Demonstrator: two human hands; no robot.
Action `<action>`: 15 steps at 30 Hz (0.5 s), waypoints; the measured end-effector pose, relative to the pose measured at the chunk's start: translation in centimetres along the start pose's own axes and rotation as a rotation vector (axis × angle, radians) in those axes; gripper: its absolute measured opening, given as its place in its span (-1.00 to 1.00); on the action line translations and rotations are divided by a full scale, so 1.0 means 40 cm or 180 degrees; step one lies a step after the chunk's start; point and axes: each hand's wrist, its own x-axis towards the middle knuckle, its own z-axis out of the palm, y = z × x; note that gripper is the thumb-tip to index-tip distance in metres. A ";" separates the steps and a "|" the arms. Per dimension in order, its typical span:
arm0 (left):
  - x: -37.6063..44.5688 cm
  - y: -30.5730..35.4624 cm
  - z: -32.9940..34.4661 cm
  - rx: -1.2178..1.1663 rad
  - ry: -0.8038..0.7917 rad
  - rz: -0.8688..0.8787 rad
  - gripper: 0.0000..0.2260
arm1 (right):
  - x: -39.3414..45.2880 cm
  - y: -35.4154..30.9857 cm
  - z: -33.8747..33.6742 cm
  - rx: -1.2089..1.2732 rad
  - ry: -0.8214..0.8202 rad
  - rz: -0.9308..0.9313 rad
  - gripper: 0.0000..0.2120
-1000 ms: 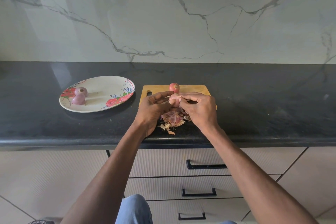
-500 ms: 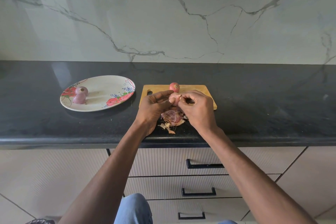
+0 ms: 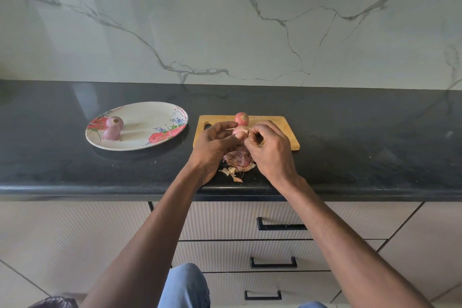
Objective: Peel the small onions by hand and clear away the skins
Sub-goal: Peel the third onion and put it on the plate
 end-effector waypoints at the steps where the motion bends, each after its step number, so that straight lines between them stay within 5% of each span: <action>1: 0.000 0.001 0.001 0.0017 0.0004 -0.0011 -0.77 | 0.000 0.000 0.001 0.0015 0.0009 0.0008 -0.89; 15: -0.010 0.025 0.015 -0.0094 0.0250 -0.0234 -0.72 | 0.000 0.007 -0.002 0.0619 -0.0165 0.0348 -0.86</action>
